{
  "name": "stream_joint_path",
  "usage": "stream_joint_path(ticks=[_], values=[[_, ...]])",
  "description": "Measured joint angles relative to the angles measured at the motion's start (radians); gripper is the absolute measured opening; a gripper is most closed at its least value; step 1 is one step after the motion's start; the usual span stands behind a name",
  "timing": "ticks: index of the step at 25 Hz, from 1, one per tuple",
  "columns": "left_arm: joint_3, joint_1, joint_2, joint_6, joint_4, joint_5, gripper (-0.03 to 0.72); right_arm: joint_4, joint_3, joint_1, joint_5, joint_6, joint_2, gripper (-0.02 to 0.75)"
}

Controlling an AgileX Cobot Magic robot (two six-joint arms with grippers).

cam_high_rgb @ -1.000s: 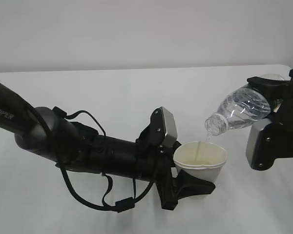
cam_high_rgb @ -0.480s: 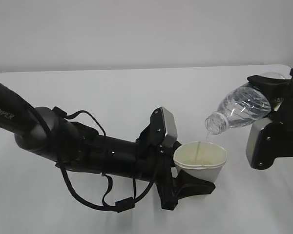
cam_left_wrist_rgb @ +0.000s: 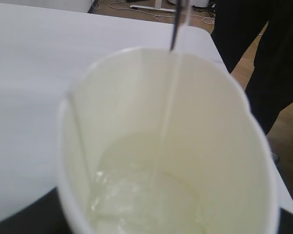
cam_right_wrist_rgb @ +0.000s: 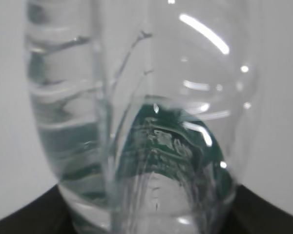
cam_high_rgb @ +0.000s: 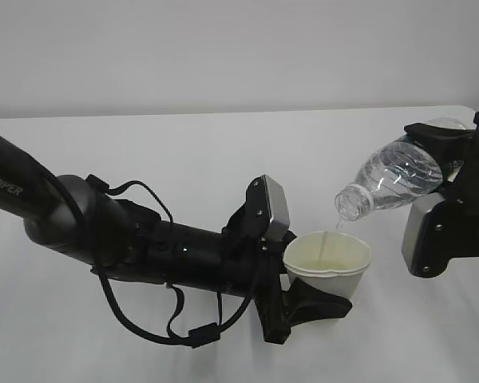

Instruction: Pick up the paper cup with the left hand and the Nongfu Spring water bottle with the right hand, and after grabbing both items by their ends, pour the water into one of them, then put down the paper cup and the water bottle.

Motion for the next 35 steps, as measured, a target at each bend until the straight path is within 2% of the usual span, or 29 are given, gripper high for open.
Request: stream_joint_path(ticks=[35], values=[[0.0,0.0,0.0,0.0,0.0,0.0,0.428,-0.002,0.0,0.0,-0.002,-0.017,0.0,0.419]])
